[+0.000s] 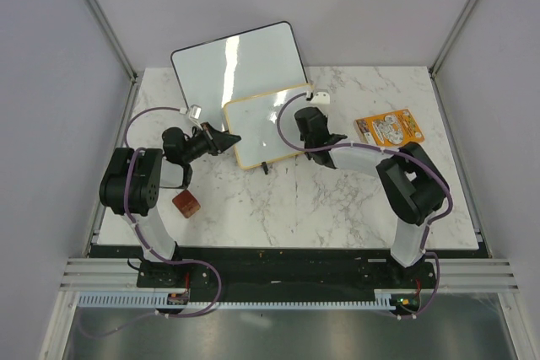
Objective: Erase the whiteboard
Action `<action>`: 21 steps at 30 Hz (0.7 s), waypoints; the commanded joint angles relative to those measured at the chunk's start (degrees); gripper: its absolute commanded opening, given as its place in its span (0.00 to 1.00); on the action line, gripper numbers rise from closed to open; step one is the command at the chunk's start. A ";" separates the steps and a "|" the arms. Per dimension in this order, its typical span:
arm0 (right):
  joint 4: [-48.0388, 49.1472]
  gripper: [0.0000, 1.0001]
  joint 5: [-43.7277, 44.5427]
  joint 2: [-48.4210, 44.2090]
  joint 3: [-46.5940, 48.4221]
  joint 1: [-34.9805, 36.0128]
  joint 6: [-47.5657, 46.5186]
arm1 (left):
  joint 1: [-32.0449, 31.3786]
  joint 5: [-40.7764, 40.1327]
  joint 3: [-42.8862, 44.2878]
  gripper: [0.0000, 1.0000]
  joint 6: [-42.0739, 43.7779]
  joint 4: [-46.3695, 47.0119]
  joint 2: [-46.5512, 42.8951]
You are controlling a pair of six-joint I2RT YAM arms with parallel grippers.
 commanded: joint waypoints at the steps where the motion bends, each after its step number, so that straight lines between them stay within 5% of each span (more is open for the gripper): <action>1: -2.13 0.00 -4.26 2.83 4.88 4.27 -4.65 | 0.46 -1.48 -0.58 0.02 4.80 -0.62 1.31; 11: -3.62 0.00 -5.15 7.32 12.72 6.39 -7.57 | 0.46 -1.40 -0.66 0.02 4.80 -0.62 1.31; 21: -7.67 0.00 -4.71 6.70 14.04 -1.07 -4.58 | 0.46 -1.48 -0.66 0.02 4.80 -0.62 1.31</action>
